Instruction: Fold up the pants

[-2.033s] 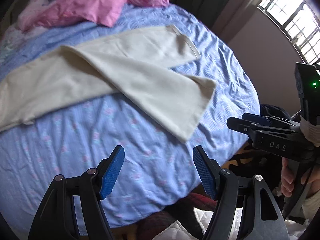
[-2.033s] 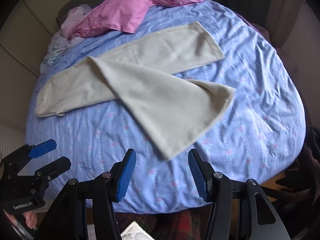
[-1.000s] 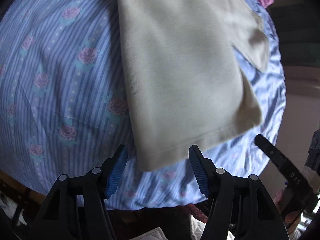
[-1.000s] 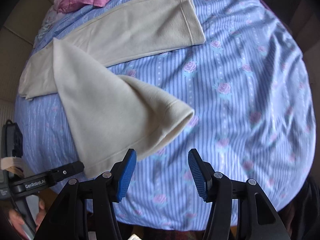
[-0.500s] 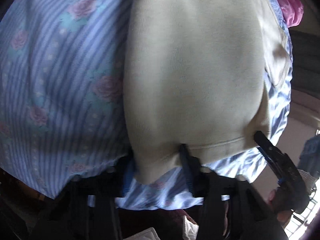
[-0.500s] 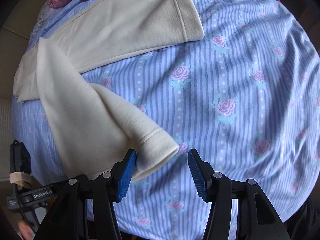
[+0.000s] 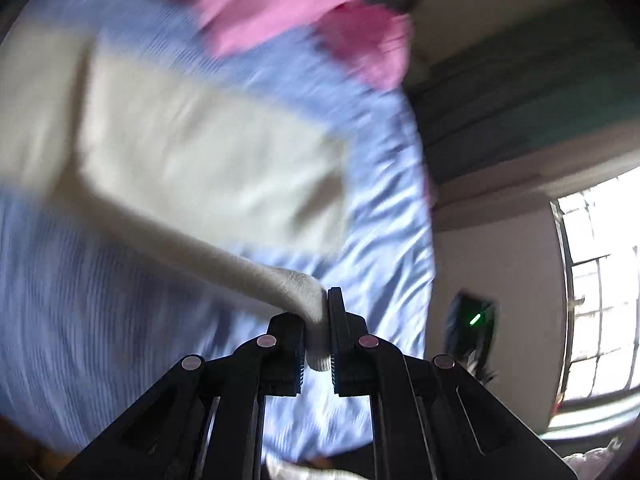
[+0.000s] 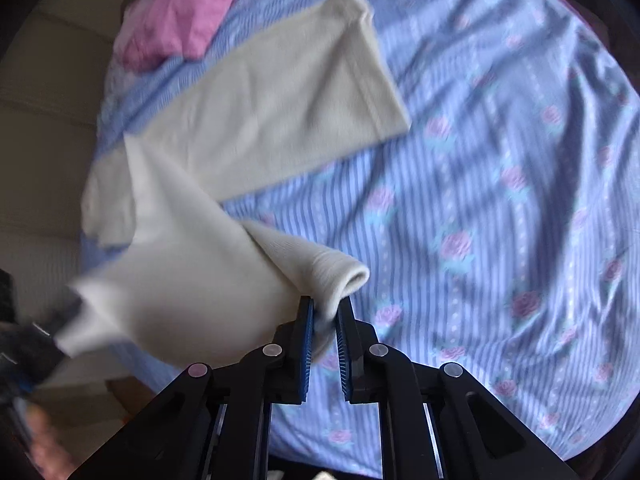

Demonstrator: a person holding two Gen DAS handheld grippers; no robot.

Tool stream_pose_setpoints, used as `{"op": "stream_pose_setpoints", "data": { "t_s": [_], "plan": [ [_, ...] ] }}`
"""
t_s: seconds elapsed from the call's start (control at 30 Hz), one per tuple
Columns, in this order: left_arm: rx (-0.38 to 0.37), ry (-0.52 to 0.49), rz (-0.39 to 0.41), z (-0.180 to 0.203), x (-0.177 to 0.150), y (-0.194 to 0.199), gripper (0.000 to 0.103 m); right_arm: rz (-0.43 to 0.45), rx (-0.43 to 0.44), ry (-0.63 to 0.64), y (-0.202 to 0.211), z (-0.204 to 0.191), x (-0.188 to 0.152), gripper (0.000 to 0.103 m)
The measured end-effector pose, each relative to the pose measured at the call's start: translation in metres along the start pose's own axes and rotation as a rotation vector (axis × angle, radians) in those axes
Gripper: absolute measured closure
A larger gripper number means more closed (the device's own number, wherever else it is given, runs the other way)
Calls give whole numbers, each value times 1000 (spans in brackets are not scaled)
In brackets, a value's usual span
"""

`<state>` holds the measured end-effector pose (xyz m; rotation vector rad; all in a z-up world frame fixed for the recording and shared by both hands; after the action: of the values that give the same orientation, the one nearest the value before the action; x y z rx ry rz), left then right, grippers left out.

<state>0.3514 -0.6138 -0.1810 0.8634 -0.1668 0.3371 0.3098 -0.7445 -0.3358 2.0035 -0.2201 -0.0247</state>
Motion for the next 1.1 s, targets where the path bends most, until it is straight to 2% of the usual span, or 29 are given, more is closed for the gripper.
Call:
{"op": "stream_pose_setpoints", "data": {
  "t_s": [0.07,0.17,0.23,0.37,0.47,0.53,0.63,0.77,0.8,0.83,0.87,0.9,0.93,1.03,1.1],
  "plan": [
    [-24,-68,13,22,27,-4,92,36,58,-52,14,-2,13,91],
    [-20,-168,8,44,70,-21,92,99,65,-90,30,-3,40,91],
    [-21,-212,2,60,99,-49,92,141,76,-127,41,0,62,91],
    [6,-248,-14,66,131,-87,92,194,113,-225,50,21,100,91],
    [17,-222,-44,63,158,-124,92,204,151,-322,50,36,124,95],
    [37,-203,-67,59,169,-147,92,193,159,-358,43,45,134,95],
    [71,-188,-110,51,172,-181,92,185,104,-391,37,63,145,97],
    [116,-187,-180,40,165,-220,91,158,51,-415,30,89,146,94],
    [121,-190,-195,39,163,-228,89,156,34,-396,29,93,145,93],
    [131,-196,-211,38,162,-235,86,153,16,-371,28,98,143,84],
    [140,-202,-220,39,161,-239,77,153,7,-345,27,99,142,70],
    [149,-213,-229,42,161,-243,69,157,6,-326,26,101,142,64],
    [152,-231,-234,47,159,-244,67,162,10,-316,24,102,145,58],
    [110,-321,-211,73,157,-231,53,168,49,-260,17,93,145,58],
    [93,-400,-163,91,156,-208,34,167,62,-223,15,85,144,58]
  ]
}}
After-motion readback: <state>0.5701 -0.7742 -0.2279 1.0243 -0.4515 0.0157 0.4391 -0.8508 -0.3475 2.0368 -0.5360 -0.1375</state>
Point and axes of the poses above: each gripper's, at about its wrist camera, not at the fingertips, and y roughly against the way its jaws point, z to its right, x to its top, the point moved 7 cm from there along -y, roughly the way its jaws point, and after that the axes turned 3 degrees about -x, right-handed, at the moved point
